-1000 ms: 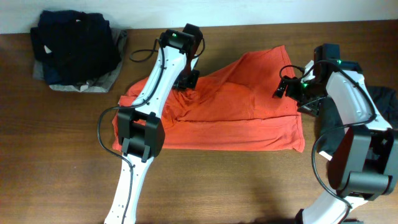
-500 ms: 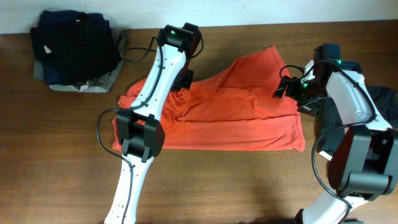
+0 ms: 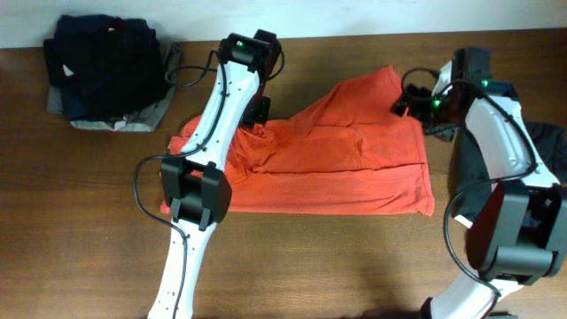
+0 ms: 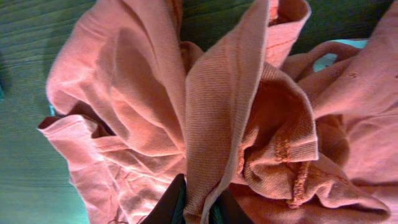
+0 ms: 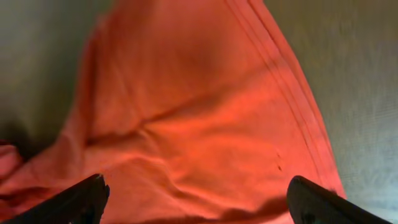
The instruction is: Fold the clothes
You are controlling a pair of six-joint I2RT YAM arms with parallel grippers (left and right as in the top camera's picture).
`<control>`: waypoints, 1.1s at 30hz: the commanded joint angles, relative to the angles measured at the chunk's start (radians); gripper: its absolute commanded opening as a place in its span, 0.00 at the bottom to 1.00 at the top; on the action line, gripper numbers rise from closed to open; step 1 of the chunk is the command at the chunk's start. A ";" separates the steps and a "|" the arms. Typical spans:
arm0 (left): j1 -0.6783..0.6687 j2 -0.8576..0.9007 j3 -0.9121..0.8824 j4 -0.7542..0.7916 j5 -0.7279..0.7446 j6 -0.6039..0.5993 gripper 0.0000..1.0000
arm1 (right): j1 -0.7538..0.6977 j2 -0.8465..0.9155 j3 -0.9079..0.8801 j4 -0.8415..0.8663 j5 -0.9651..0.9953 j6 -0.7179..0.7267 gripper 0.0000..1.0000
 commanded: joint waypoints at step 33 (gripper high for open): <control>0.003 -0.056 0.016 -0.003 0.034 -0.017 0.14 | 0.100 0.643 0.760 0.174 0.255 0.084 0.90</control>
